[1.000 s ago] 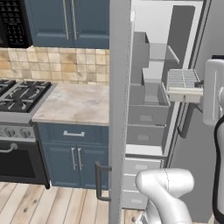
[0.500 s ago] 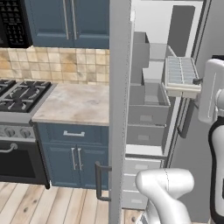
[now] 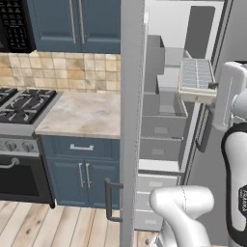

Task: The ice cube tray has been filled with water. Take the tray and place it in the freezer to make ice. Close the freezer door after placing the tray.

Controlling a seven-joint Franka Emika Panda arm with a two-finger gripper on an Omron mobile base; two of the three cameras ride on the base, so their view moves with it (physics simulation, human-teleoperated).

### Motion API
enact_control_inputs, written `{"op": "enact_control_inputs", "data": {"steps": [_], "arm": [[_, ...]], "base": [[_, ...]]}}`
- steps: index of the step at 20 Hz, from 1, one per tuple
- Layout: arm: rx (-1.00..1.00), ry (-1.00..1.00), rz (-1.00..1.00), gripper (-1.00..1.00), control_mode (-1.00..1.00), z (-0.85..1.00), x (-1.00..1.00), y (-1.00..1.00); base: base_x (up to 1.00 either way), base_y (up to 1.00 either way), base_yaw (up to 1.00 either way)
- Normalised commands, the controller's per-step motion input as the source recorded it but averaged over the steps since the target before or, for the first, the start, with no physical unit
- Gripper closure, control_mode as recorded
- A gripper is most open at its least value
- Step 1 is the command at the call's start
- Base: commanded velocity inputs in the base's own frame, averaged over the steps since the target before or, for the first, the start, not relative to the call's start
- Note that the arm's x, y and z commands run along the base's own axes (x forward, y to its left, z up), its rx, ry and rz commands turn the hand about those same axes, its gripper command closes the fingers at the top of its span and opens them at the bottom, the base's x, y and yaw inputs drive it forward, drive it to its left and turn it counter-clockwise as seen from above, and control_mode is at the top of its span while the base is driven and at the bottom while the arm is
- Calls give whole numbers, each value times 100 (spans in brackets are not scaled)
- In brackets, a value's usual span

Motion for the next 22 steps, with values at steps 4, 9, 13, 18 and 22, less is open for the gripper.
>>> {"op": "enact_control_inputs", "data": {"steps": [4,9,13,18,22], "arm": [[0,0,0,100,-100,18,22,0],[0,0,0,100,-100,5,33,-4],[0,0,0,100,-100,0,37,-8],[0,0,0,100,-100,0,38,-11],[0,0,0,100,-100,0,39,-8]], "base": [[0,0,0],[0,0,0],[0,0,0],[0,0,0],[0,0,0]]}}
